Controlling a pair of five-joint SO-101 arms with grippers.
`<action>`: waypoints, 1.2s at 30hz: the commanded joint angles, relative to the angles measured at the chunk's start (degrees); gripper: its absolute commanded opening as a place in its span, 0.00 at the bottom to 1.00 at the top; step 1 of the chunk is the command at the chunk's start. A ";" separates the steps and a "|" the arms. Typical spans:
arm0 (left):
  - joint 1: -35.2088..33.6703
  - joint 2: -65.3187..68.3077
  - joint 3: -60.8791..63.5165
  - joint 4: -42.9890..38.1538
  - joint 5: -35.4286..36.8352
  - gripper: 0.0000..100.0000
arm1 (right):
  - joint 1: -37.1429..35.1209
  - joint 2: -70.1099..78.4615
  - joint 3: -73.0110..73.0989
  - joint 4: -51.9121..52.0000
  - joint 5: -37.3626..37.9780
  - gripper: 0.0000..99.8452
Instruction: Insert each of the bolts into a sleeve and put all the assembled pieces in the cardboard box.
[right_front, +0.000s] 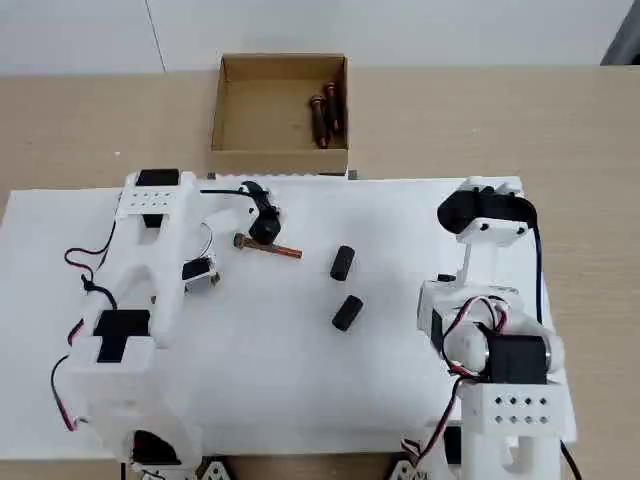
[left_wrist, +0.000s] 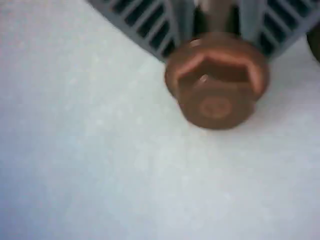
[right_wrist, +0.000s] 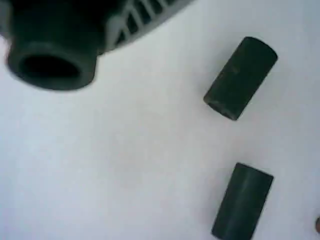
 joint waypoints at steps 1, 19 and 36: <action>1.58 -4.48 -5.23 5.01 2.55 0.00 | 0.48 -0.84 -0.97 -0.75 0.62 0.00; 17.58 -39.56 -6.02 8.00 35.78 0.00 | 0.22 -12.26 -15.74 15.16 0.70 0.00; 17.93 -69.10 25.54 -25.23 61.71 0.00 | 0.22 -39.52 12.22 -1.89 3.52 0.00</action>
